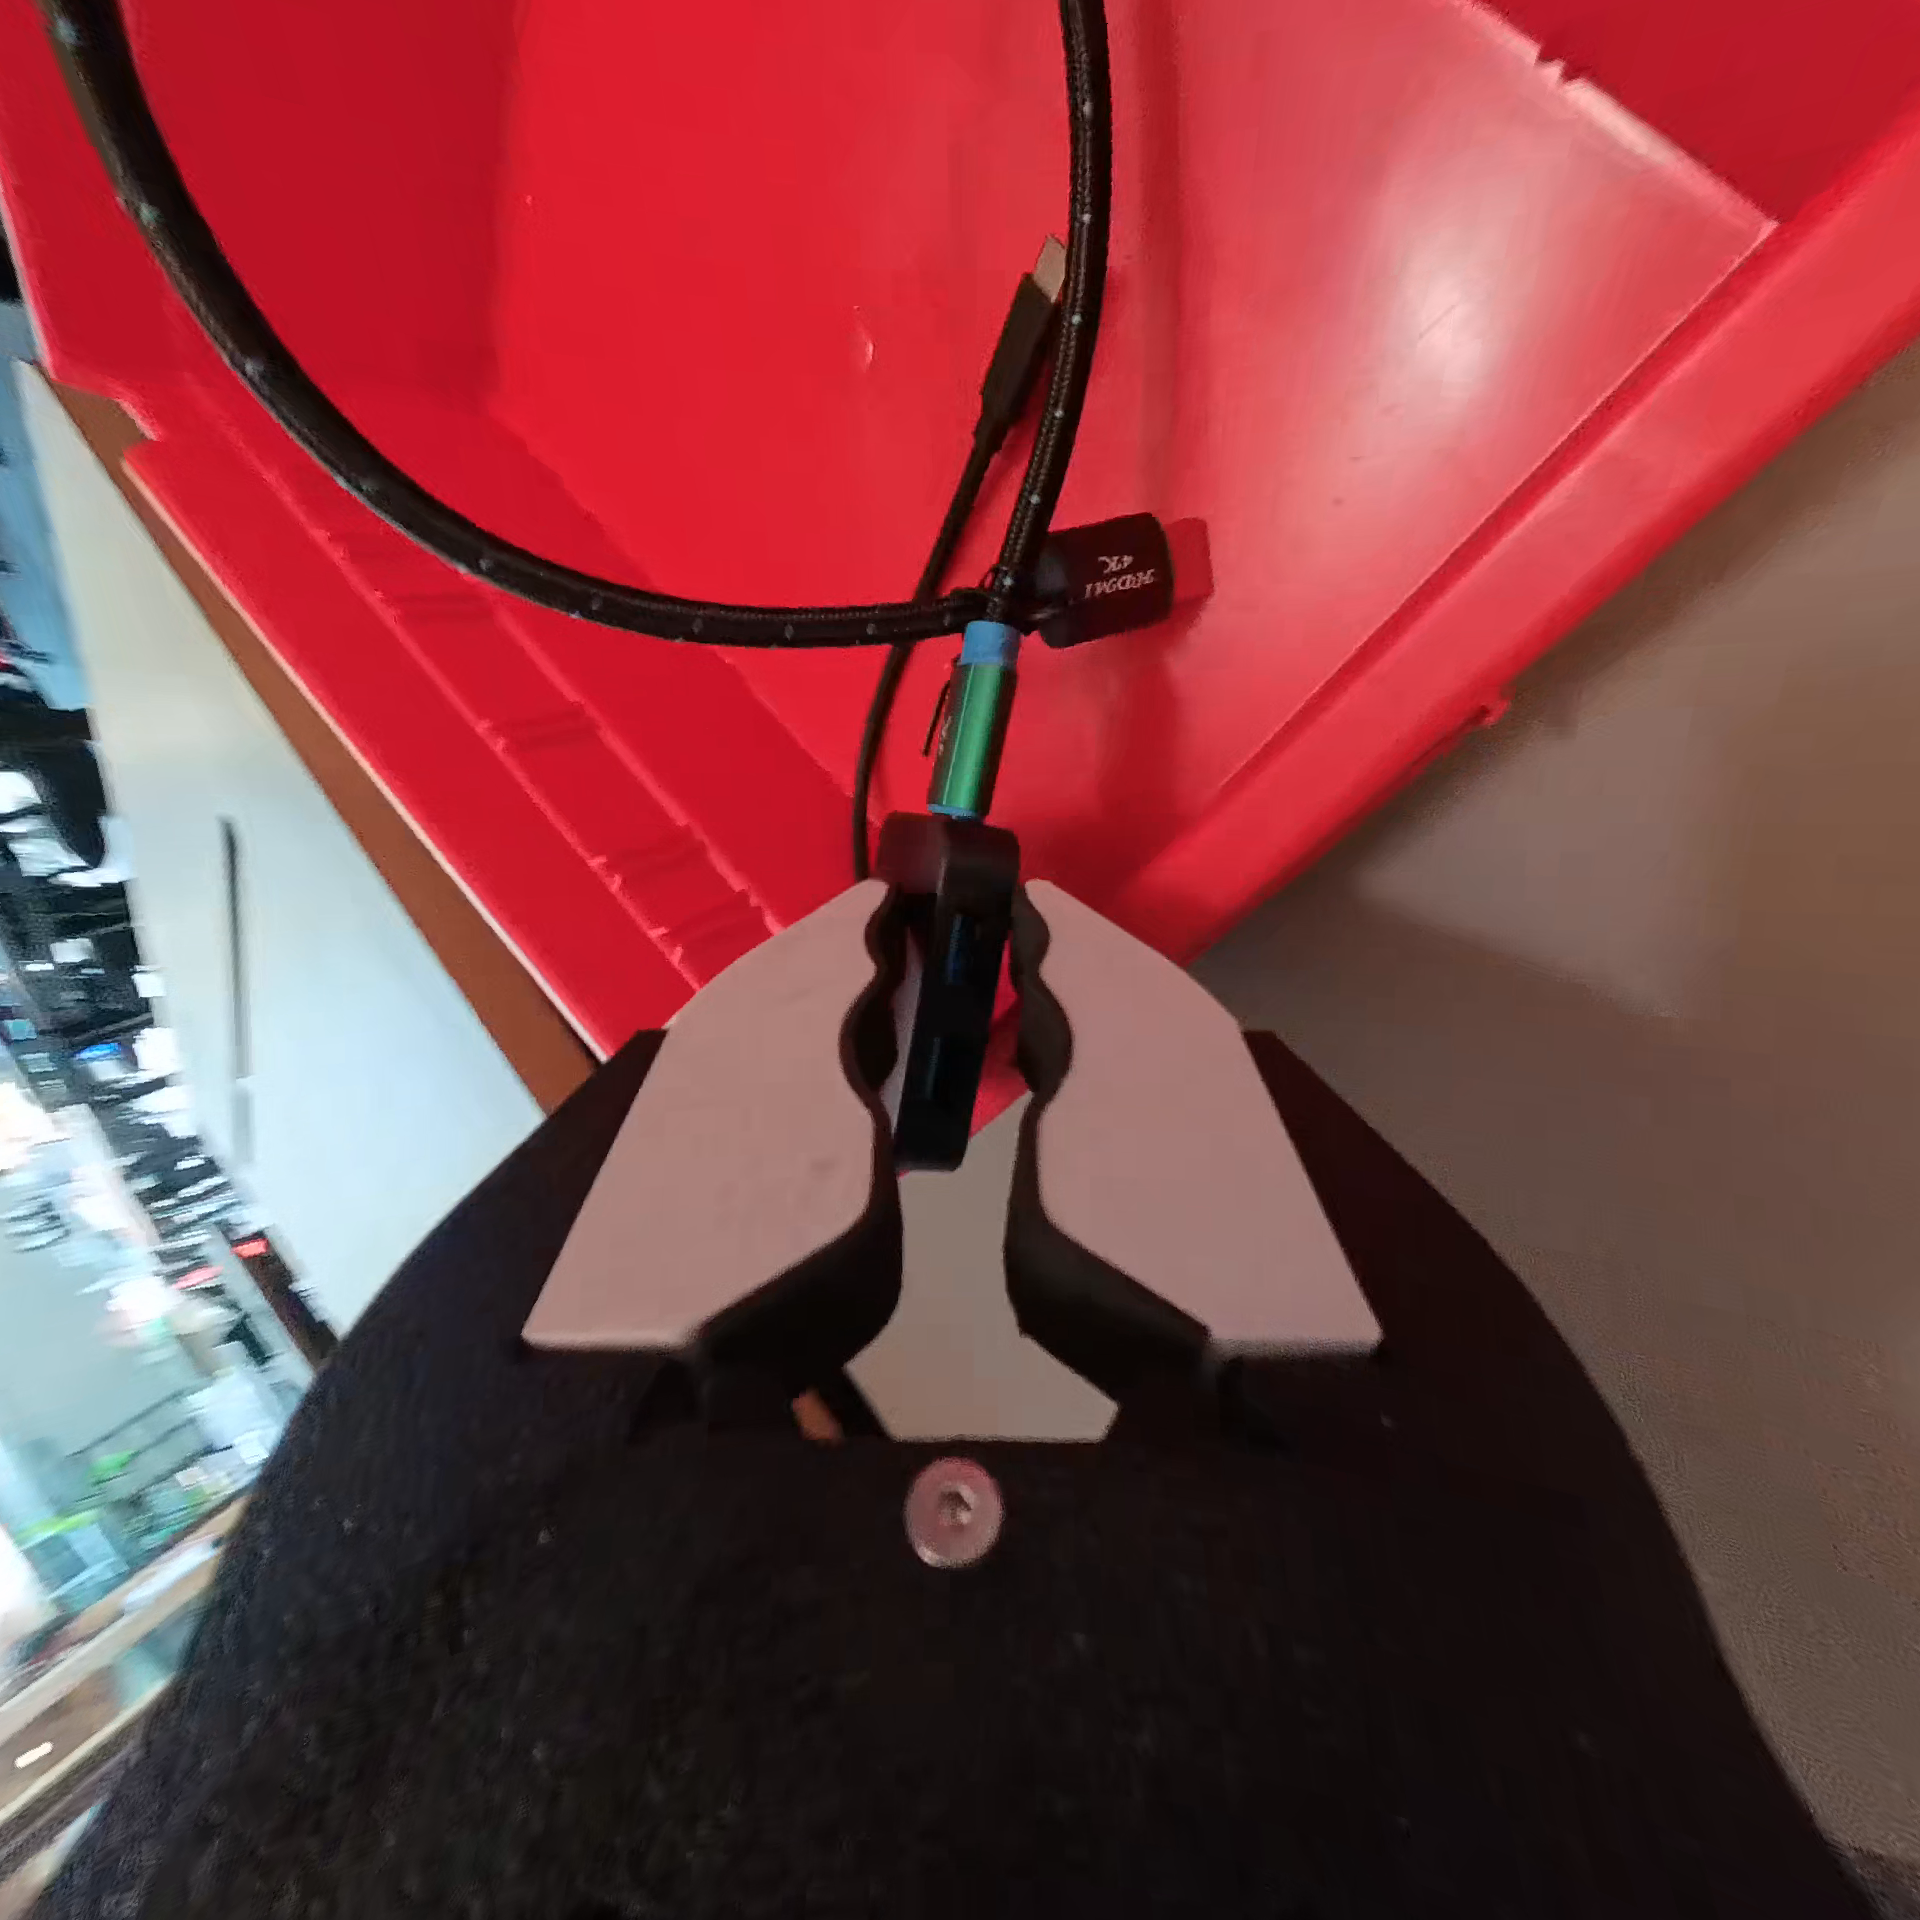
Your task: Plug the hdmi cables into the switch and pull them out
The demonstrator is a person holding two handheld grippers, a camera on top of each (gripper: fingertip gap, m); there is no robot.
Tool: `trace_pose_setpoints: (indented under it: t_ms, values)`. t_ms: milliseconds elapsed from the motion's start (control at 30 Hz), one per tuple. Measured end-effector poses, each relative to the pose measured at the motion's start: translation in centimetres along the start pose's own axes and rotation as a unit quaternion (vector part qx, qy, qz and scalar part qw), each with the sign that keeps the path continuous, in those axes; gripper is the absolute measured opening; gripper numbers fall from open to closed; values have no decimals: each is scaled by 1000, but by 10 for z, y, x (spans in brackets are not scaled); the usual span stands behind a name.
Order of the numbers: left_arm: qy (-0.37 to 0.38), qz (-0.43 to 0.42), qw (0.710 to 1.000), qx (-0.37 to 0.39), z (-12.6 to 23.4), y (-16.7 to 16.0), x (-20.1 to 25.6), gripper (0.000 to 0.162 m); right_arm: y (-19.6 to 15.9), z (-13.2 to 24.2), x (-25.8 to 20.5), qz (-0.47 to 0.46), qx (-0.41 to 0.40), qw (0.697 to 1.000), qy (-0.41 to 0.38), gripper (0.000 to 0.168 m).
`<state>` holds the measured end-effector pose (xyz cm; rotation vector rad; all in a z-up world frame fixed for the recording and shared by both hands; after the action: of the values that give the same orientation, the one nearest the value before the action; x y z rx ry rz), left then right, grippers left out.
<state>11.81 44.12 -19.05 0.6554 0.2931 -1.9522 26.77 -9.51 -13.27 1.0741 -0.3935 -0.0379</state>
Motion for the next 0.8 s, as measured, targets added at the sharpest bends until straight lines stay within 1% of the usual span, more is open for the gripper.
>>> trace_pose_setpoints:
  t_ms: [100,200,267,333,433,533,600,667,733,800]
  values:
    - [62,-33,998,2,1,2,-8,14,1,1,-1,0,-1,1000,-4,70]
    - [139,-43,987,64,18,13,-19,14,12,2,-10,-28,30,999,14,69]
    - [207,-60,970,114,44,25,-24,14,23,0,-16,-75,61,995,24,66]
    - [272,-68,945,167,80,39,-25,14,37,-6,-23,-130,94,986,43,66]
    - [339,-74,901,261,139,65,-13,13,70,-25,-32,-223,164,959,64,62]
    - [358,-75,859,358,188,95,11,13,114,-50,-55,-276,217,926,140,60]
    - [364,-82,830,414,213,113,31,14,141,-68,-67,-296,236,909,174,58]
    - [365,-91,804,460,233,129,51,14,165,-79,-76,-316,272,886,202,55]
    - [360,-110,784,494,247,142,68,14,179,-87,-80,-327,295,872,213,50]
    - [354,-128,768,519,256,152,84,13,183,-90,-75,-341,309,867,194,52]
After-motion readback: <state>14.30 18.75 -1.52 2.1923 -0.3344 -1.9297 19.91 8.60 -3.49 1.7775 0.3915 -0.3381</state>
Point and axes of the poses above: each gripper's, where its closed fingertips meet, z back along the fingers, y out of its top, x = y × z across the jaws, the point moved 5 cm from there along z, back along the fingers, and after that the axes turned 1 degree about -z, right-handed, at the moved point
